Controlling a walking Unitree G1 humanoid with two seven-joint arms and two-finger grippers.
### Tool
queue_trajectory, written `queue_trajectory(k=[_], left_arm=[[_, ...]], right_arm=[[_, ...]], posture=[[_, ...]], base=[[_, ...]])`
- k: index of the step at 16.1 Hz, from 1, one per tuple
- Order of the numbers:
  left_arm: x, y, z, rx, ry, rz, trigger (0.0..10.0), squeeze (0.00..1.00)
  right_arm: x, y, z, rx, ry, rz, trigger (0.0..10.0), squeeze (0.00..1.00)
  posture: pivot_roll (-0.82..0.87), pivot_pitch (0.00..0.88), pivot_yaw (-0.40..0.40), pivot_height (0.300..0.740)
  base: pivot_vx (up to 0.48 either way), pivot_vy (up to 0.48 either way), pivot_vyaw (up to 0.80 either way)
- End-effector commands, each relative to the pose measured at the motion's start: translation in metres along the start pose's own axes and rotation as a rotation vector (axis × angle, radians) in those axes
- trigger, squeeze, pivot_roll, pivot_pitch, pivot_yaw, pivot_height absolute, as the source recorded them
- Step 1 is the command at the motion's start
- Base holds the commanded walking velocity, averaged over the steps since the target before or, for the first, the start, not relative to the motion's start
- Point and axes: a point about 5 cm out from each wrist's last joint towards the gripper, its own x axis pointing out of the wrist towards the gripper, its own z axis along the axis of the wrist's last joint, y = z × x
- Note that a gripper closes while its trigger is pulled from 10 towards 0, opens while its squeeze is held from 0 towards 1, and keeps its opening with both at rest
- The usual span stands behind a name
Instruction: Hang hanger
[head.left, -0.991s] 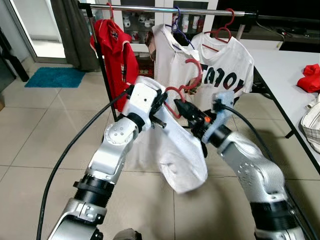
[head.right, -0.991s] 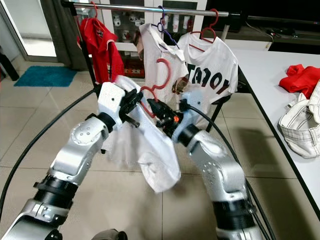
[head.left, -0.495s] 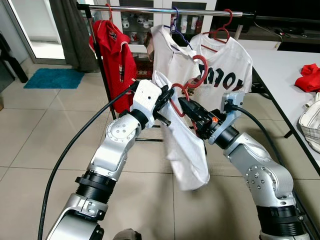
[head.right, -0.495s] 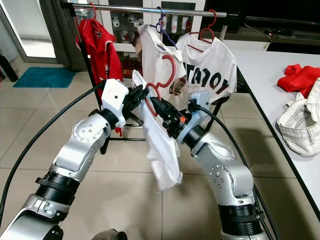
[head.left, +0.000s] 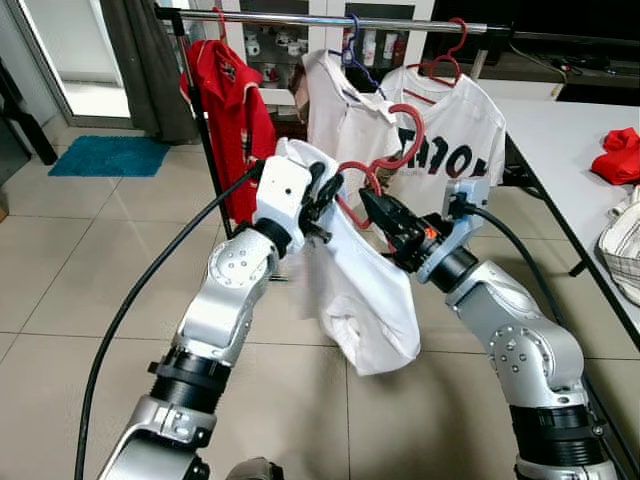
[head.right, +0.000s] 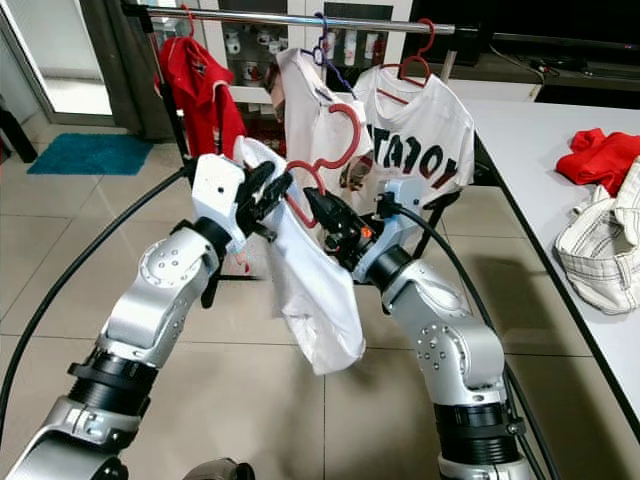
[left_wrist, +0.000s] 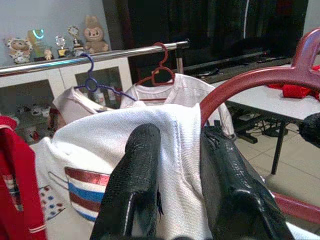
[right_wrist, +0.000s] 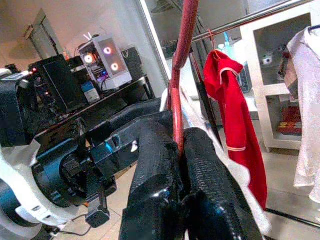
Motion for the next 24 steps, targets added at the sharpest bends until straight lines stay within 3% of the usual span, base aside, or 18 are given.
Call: queue_trajectory(k=[1, 3, 5, 6, 7, 9, 11, 12, 13, 18, 19, 20, 21, 23, 24], left_arm=[[-0.007, 0.020, 0.002, 0.038, 0.000, 0.116, 10.0, 0.00], [-0.008, 0.018, 0.002, 0.049, 0.006, 0.112, 10.0, 0.00], [-0.008, 0.017, 0.002, 0.000, -0.009, 0.106, 4.3, 0.00], [-0.010, 0.016, 0.004, -0.043, -0.029, 0.099, 4.7, 0.00], [-0.012, 0.017, 0.005, -0.078, -0.050, 0.103, 10.0, 0.00], [-0.018, 0.018, 0.008, -0.126, -0.086, 0.084, 10.0, 0.00], [-0.021, 0.019, 0.010, -0.114, -0.095, 0.080, 10.0, 0.00], [-0.021, 0.020, 0.009, -0.093, -0.089, 0.085, 10.0, 0.75], [-0.024, 0.022, 0.009, -0.060, -0.079, 0.086, 10.0, 1.00], [-0.031, 0.027, 0.001, 0.212, -0.014, 0.025, 10.0, 0.98], [-0.031, 0.028, 0.000, 0.190, -0.013, 0.016, 10.0, 0.62], [-0.032, 0.028, 0.001, 0.184, -0.017, 0.004, 10.0, 0.47], [-0.033, 0.026, 0.004, 0.149, -0.049, -0.020, 10.0, 0.00], [-0.039, 0.024, 0.005, 0.006, -0.123, -0.042, 10.0, 0.00], [-0.042, 0.025, 0.002, -0.025, -0.118, -0.042, 10.0, 1.00]], right_arm=[[-0.006, -0.011, 0.011, -0.013, -0.045, -0.054, 10.0, 0.00], [-0.006, -0.011, 0.012, -0.013, -0.049, -0.053, 10.0, 0.00], [-0.005, -0.014, 0.013, -0.013, -0.054, -0.065, 10.0, 0.00], [-0.005, -0.015, 0.014, -0.012, -0.058, -0.071, 10.0, 0.00], [-0.005, -0.016, 0.015, -0.014, -0.059, -0.072, 10.0, 0.00], [-0.005, -0.016, 0.016, -0.021, -0.057, -0.063, 10.0, 0.00], [-0.005, -0.016, 0.017, -0.029, -0.052, -0.054, 10.0, 0.00], [-0.005, -0.017, 0.017, -0.034, -0.050, -0.052, 10.0, 0.00], [-0.004, -0.018, 0.018, -0.045, -0.045, -0.056, 10.0, 0.00], [-0.004, -0.021, 0.018, -0.074, -0.038, -0.078, 10.0, 0.00], [-0.004, -0.019, 0.018, -0.074, -0.041, -0.070, 10.0, 0.00], [-0.005, -0.019, 0.018, -0.075, -0.042, -0.069, 10.0, 0.00], [-0.006, -0.019, 0.018, -0.075, -0.047, -0.064, 10.0, 0.00], [-0.008, -0.018, 0.022, -0.118, -0.066, -0.078, 10.0, 0.00], [-0.008, -0.017, 0.023, -0.192, -0.060, -0.093, 10.0, 0.00]], posture=[[-0.06, 0.000, -0.006, 0.740], [-0.06, 0.000, -0.006, 0.740], [-0.06, 0.000, -0.003, 0.740], [-0.06, 0.000, -0.002, 0.740], [-0.06, 0.000, -0.002, 0.740], [-0.06, 0.000, -0.008, 0.740], [-0.06, 0.000, -0.013, 0.740], [-0.06, 0.000, -0.013, 0.740], [-0.06, 0.000, -0.013, 0.740], [-0.06, 0.000, -0.012, 0.740], [-0.06, 0.000, -0.009, 0.740], [-0.06, 0.000, -0.008, 0.740], [-0.06, 0.000, -0.010, 0.740], [-0.07, 0.000, -0.014, 0.740], [-0.07, 0.000, -0.012, 0.740]], base=[[0.000, 0.000, 0.00], [0.000, 0.000, 0.00], [0.000, 0.000, 0.00], [0.000, 0.000, 0.00], [0.000, 0.000, 0.00], [0.000, 0.000, 0.00], [0.000, 0.000, 0.00], [0.000, 0.000, 0.00], [0.000, 0.000, 0.00], [0.000, 0.000, 0.00], [0.000, 0.000, 0.00], [0.000, 0.000, 0.00], [0.000, 0.000, 0.00], [0.000, 0.000, 0.00], [0.000, 0.000, 0.00]])
